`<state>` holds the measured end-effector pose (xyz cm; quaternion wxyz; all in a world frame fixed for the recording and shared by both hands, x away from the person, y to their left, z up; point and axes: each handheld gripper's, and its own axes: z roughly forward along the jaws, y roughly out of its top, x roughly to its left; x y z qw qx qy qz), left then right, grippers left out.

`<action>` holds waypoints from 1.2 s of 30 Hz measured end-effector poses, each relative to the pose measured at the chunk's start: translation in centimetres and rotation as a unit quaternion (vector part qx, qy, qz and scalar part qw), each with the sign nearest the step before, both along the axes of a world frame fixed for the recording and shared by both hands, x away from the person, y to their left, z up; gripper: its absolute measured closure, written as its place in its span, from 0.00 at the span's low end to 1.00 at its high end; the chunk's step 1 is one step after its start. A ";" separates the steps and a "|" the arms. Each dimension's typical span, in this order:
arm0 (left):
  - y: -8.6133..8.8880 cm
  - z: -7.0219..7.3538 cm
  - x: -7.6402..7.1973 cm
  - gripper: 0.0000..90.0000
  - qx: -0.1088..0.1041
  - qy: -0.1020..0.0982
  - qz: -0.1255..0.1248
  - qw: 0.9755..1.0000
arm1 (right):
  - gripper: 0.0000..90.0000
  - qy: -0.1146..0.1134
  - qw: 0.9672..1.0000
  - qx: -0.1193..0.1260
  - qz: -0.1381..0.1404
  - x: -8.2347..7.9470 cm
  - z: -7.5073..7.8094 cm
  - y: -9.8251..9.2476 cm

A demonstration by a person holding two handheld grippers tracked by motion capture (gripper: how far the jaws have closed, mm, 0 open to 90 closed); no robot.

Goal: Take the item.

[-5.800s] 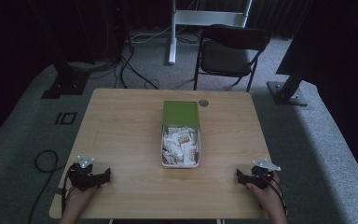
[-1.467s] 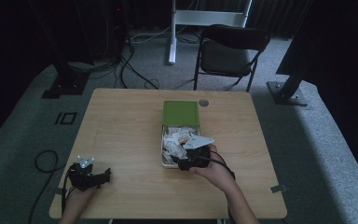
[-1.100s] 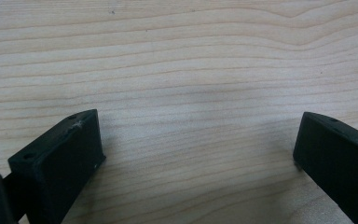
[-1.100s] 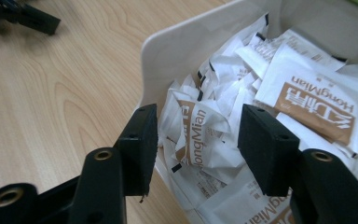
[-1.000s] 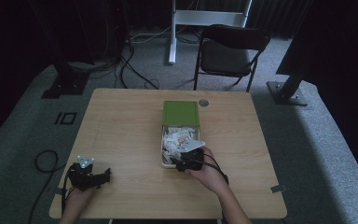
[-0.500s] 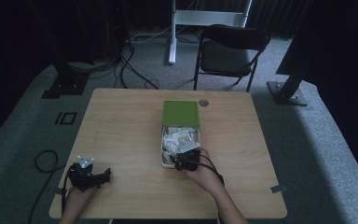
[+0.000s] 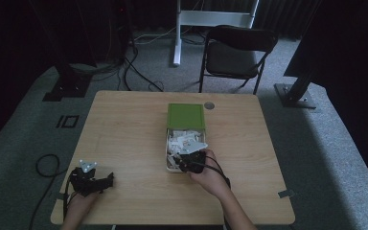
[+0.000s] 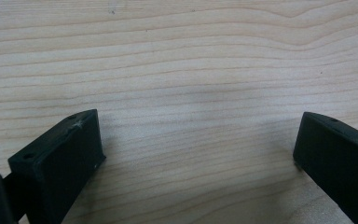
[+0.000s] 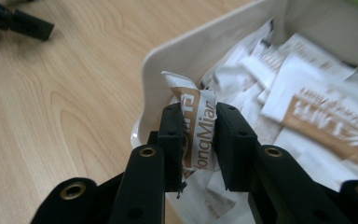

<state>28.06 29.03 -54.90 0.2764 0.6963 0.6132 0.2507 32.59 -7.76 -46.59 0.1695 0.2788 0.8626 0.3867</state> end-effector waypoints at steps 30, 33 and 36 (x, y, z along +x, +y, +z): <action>0.0 0.0 0.0 0.02 0.000 0.000 0.000 1.000 | 0.81 -0.053 0.988 0.073 -0.123 2.4 4.5 -7.1; 0.0 0.0 0.0 0.02 0.001 0.000 0.000 1.000 | 0.81 -0.056 0.985 0.077 -0.145 2.8 4.6 -8.3; 0.0 0.0 0.0 0.02 -0.001 -0.001 0.000 1.000 | 0.81 -0.054 0.982 0.077 -0.167 3.3 4.3 -9.4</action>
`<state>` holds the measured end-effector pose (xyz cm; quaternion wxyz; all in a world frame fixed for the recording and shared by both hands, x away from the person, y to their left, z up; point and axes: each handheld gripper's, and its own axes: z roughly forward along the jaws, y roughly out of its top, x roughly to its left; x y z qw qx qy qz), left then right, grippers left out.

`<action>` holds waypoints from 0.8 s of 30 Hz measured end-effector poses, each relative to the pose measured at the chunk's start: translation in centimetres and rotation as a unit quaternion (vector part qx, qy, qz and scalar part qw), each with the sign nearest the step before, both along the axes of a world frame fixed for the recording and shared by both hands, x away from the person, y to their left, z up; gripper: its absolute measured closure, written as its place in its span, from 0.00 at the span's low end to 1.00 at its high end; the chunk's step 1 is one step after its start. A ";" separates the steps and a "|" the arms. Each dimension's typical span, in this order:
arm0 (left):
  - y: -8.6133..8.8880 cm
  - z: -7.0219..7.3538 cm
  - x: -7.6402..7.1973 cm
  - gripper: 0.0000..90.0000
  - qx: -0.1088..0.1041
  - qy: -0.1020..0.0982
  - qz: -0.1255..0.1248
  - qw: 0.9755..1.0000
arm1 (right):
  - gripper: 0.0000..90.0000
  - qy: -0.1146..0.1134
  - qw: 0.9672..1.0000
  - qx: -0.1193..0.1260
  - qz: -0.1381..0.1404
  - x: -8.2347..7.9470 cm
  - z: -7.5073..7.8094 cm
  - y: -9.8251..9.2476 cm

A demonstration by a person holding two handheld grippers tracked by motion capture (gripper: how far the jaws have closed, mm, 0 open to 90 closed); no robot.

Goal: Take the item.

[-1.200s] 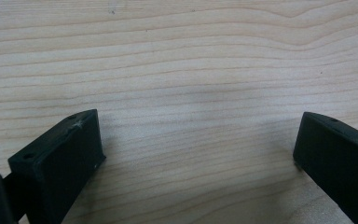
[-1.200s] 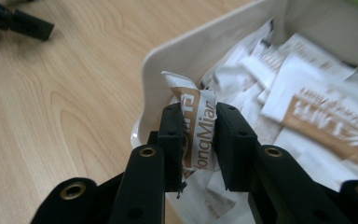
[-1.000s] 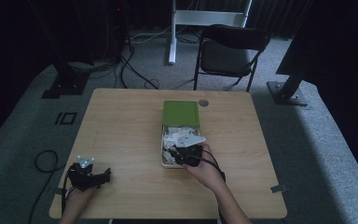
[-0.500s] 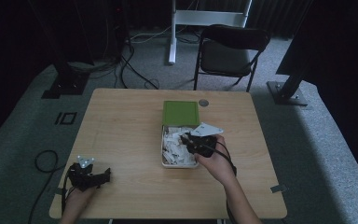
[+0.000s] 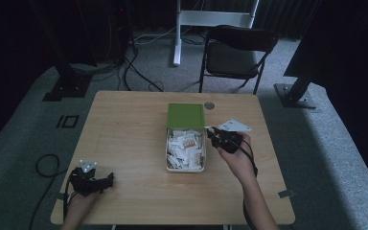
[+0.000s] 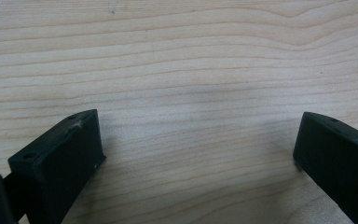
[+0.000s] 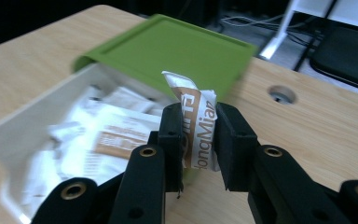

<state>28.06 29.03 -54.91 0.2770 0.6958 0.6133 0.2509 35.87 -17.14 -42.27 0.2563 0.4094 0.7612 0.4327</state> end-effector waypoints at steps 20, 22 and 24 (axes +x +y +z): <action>0.0 0.0 0.0 0.02 0.001 0.001 -0.001 1.000 | 0.81 0.026 0.993 -0.002 -0.112 3.4 -5.4 -3.7; 0.0 0.0 0.0 0.02 0.001 0.001 -0.001 1.000 | 0.81 0.030 0.993 -0.004 -0.115 3.6 -5.8 -3.8; 0.0 0.0 0.0 0.02 0.001 0.001 -0.001 1.000 | 0.81 0.038 0.992 0.003 -0.121 4.3 -6.7 -3.8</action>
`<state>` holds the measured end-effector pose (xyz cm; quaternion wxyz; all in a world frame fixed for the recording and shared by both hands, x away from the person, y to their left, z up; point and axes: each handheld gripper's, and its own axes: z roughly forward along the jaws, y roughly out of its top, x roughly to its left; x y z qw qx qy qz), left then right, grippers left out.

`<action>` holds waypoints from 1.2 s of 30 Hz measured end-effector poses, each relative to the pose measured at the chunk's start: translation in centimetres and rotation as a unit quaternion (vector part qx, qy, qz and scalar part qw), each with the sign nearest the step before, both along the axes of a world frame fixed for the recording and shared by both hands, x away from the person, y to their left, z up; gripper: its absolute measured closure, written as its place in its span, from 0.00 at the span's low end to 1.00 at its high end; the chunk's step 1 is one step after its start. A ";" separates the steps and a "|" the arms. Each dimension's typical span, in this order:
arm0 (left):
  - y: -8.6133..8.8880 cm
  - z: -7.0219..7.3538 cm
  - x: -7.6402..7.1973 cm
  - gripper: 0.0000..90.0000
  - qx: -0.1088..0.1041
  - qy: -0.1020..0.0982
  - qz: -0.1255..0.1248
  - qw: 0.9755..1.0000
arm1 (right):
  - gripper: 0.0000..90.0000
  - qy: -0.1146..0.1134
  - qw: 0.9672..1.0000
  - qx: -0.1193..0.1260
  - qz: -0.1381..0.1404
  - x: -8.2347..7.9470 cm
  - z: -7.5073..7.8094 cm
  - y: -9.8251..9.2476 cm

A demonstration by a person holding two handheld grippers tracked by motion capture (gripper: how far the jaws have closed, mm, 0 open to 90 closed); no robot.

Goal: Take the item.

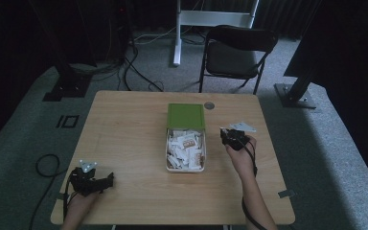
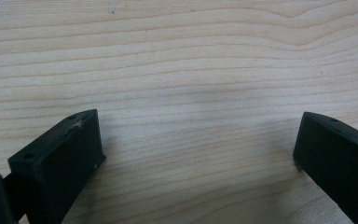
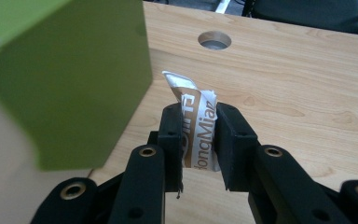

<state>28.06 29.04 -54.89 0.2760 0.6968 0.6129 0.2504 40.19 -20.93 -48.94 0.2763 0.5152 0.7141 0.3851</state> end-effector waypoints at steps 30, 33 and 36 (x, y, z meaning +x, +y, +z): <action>0.0 0.0 0.0 0.02 0.000 0.000 0.000 1.000 | 0.69 0.069 0.996 -0.007 -0.051 4.7 -4.4 0.1; 0.0 0.0 0.0 0.02 0.000 0.000 0.000 1.000 | 0.57 0.064 0.997 0.007 -0.049 4.7 -4.3 -0.1; 0.0 0.0 0.0 0.02 0.000 0.000 0.000 1.000 | 0.47 0.060 0.997 0.012 -0.043 4.6 -4.0 -0.3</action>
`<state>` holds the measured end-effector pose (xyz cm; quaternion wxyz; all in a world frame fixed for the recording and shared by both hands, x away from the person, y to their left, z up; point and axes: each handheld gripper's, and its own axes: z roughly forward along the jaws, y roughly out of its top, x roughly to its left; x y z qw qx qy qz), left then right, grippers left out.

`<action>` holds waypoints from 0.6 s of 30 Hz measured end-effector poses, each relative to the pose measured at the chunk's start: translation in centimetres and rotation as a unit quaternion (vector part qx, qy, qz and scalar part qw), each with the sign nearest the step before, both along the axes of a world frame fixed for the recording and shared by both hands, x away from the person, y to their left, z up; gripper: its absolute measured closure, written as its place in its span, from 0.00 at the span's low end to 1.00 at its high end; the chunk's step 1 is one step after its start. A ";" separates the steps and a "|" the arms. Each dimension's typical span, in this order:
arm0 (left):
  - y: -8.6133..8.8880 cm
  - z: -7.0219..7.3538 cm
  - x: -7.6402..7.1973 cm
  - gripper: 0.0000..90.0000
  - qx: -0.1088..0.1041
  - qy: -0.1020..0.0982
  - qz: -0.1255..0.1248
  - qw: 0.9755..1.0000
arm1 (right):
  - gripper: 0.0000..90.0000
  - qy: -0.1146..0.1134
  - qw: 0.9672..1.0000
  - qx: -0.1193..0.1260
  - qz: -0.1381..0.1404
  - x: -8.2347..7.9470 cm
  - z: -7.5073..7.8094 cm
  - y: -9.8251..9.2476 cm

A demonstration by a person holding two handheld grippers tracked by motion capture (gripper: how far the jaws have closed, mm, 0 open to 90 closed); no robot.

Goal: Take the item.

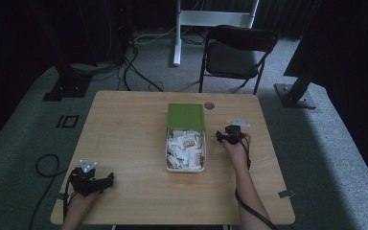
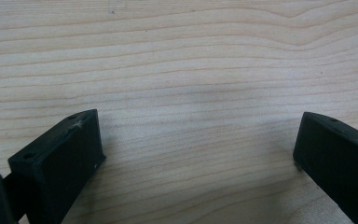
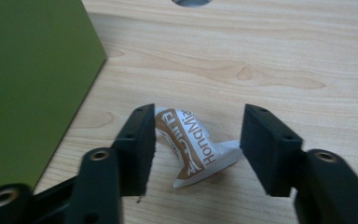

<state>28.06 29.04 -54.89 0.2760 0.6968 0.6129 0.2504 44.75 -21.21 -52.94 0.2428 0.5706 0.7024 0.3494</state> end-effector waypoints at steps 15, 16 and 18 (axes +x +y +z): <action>0.0 0.0 0.0 0.02 0.000 0.000 0.000 1.000 | 0.28 -0.015 1.000 0.005 0.008 -2.3 0.2 -1.4; 0.0 0.0 0.0 0.02 0.000 0.000 0.000 1.000 | 0.26 -0.017 1.000 0.008 0.005 -2.5 0.2 -1.6; 0.0 0.0 0.0 0.02 0.000 0.000 0.000 1.000 | 0.25 -0.016 1.000 0.005 0.001 -2.9 0.2 -2.0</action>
